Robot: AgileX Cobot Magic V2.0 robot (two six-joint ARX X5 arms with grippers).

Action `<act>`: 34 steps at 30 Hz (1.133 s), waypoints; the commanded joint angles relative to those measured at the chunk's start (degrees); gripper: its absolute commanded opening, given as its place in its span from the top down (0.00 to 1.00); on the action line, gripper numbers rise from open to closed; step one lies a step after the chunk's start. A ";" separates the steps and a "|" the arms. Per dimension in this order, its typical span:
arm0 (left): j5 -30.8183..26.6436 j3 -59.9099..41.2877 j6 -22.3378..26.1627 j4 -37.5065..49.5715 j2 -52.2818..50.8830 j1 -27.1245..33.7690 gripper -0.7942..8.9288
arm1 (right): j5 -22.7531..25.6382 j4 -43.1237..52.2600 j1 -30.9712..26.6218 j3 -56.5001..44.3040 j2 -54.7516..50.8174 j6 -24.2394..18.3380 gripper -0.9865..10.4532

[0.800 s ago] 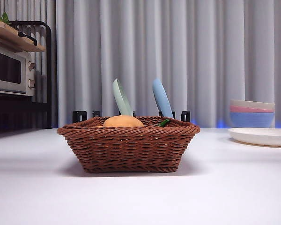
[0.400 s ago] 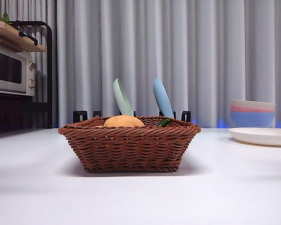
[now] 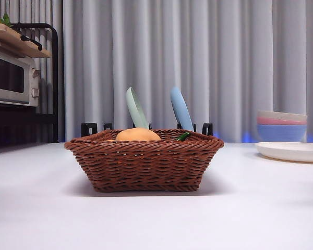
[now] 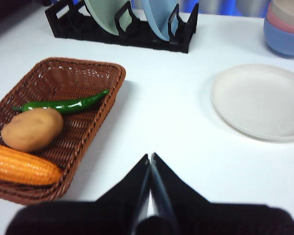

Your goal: Pick up the basket,pick up the corn from the table,pick up the potato from the table,pick up the cucumber from the table,put all items into the basket

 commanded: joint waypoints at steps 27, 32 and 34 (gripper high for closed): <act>18.21 -44.50 -5.62 38.10 -26.05 28.76 0.92 | 0.00 -0.57 0.04 -0.13 0.02 0.70 0.91; 18.45 -46.14 -8.20 35.69 -27.65 28.76 0.92 | 0.00 -0.57 0.04 -0.13 0.02 0.70 0.91; 18.49 -46.14 -8.33 34.60 -27.63 28.76 0.92 | 0.00 -0.57 0.04 -0.13 0.02 0.70 0.91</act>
